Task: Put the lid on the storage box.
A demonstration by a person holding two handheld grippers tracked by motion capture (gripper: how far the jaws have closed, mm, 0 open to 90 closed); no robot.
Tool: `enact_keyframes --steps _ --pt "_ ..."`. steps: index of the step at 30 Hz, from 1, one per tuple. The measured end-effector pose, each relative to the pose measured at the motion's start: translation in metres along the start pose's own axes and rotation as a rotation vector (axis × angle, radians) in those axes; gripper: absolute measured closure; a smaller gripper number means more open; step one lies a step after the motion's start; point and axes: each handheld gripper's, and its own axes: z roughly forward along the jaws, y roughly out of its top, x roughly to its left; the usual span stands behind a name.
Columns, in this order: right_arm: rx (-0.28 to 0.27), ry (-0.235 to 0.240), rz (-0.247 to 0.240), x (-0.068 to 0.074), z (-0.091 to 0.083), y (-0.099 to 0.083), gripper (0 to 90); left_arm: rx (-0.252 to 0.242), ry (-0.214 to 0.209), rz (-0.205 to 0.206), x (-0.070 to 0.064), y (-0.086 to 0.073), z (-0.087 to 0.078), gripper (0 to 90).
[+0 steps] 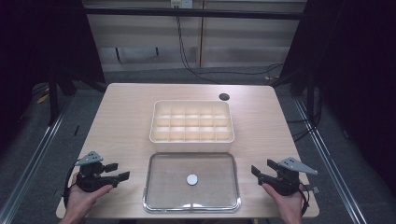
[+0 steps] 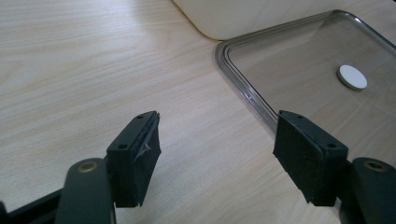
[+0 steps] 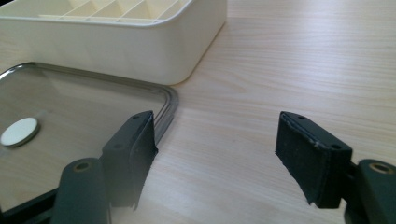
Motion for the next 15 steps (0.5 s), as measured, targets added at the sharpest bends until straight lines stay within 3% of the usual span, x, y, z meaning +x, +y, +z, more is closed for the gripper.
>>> enact_keyframes --steps 6,9,12,15 --pt "0.026 0.019 0.006 0.004 0.001 0.003 31.9 0.006 -0.014 0.011 -0.001 0.0 0.0 30.5" --pt "0.051 0.044 0.025 0.007 -0.002 0.005 37.0 0.009 -0.038 0.029 -0.003 -0.001 0.0 35.6" --pt "0.047 0.043 0.028 0.011 -0.005 0.005 40.6 0.023 -0.049 0.044 -0.008 -0.001 0.0 39.7" --pt "0.083 0.078 0.013 0.016 -0.007 0.008 42.2 0.04 -0.052 0.069 -0.018 0.001 0.001 41.3"
